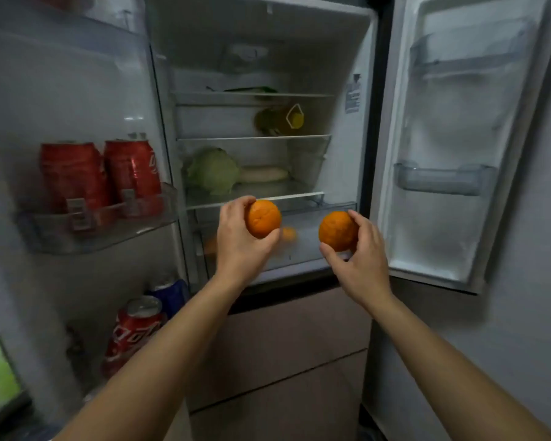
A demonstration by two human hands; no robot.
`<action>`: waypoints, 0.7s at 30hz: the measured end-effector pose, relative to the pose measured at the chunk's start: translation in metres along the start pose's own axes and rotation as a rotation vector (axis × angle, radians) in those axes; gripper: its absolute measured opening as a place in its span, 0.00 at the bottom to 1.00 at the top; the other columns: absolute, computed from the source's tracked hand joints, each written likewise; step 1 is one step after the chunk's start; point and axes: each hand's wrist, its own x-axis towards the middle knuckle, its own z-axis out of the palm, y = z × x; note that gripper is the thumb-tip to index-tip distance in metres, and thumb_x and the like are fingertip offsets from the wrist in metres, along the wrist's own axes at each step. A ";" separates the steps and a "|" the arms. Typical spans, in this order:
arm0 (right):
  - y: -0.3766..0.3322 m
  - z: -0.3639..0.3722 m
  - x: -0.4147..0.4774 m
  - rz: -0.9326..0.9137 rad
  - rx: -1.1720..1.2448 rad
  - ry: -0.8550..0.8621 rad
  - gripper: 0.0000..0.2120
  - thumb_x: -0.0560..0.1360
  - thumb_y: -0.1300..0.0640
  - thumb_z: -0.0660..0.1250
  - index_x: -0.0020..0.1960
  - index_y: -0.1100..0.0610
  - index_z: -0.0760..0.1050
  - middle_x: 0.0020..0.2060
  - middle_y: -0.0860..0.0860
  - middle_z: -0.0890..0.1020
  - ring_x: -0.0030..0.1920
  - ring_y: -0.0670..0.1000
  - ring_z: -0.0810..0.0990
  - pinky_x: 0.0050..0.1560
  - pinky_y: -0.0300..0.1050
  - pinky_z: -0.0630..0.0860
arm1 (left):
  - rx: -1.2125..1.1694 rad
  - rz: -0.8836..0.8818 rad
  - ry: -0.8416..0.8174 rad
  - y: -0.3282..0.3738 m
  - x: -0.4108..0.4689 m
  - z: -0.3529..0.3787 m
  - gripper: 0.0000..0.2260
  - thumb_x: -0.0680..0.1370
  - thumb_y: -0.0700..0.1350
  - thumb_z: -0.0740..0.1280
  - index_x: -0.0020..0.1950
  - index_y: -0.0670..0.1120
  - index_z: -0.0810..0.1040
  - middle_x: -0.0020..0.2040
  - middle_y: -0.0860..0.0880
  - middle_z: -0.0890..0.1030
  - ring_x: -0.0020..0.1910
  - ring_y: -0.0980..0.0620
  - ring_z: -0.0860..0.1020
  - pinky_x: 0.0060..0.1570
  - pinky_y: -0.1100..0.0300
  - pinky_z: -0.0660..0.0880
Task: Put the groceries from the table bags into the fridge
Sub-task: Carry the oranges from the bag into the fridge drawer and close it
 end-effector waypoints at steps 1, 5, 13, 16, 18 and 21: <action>0.007 0.013 0.022 -0.005 0.019 0.000 0.36 0.72 0.48 0.76 0.75 0.50 0.63 0.67 0.49 0.70 0.63 0.43 0.67 0.65 0.47 0.71 | -0.007 -0.012 0.014 -0.009 0.022 0.012 0.29 0.68 0.46 0.79 0.65 0.48 0.73 0.58 0.52 0.69 0.54 0.57 0.70 0.50 0.71 0.65; 0.029 0.062 0.108 0.016 0.023 -0.054 0.36 0.72 0.45 0.75 0.75 0.49 0.63 0.66 0.48 0.70 0.65 0.47 0.69 0.65 0.55 0.74 | 0.011 -0.112 0.009 -0.041 0.101 0.053 0.28 0.69 0.47 0.78 0.66 0.49 0.73 0.61 0.50 0.66 0.54 0.55 0.69 0.55 0.67 0.64; 0.065 0.140 0.239 0.123 0.035 -0.264 0.38 0.70 0.47 0.77 0.76 0.52 0.64 0.69 0.57 0.70 0.67 0.58 0.72 0.69 0.49 0.68 | 0.264 -0.333 -0.115 -0.111 0.209 0.090 0.31 0.68 0.48 0.78 0.70 0.48 0.73 0.62 0.41 0.71 0.63 0.42 0.71 0.63 0.60 0.67; 0.080 0.168 0.276 0.054 -0.061 -0.483 0.40 0.70 0.45 0.78 0.76 0.52 0.65 0.69 0.58 0.71 0.67 0.58 0.72 0.65 0.47 0.68 | 0.427 -0.344 -0.182 -0.138 0.228 0.094 0.30 0.67 0.50 0.79 0.66 0.46 0.76 0.59 0.40 0.76 0.62 0.42 0.73 0.60 0.56 0.71; 0.086 0.187 0.294 -0.043 -0.153 -0.679 0.41 0.69 0.43 0.78 0.76 0.52 0.65 0.70 0.57 0.72 0.68 0.58 0.72 0.65 0.46 0.69 | 0.510 -0.379 -0.241 -0.151 0.237 0.098 0.27 0.65 0.52 0.79 0.62 0.46 0.79 0.57 0.42 0.79 0.58 0.44 0.76 0.54 0.55 0.76; 0.090 0.218 0.310 -0.145 -0.242 -0.952 0.41 0.68 0.40 0.78 0.75 0.53 0.67 0.70 0.54 0.75 0.67 0.56 0.74 0.66 0.49 0.72 | 0.661 -0.436 -0.391 -0.167 0.244 0.109 0.17 0.66 0.51 0.77 0.51 0.45 0.82 0.48 0.44 0.82 0.48 0.46 0.80 0.46 0.52 0.79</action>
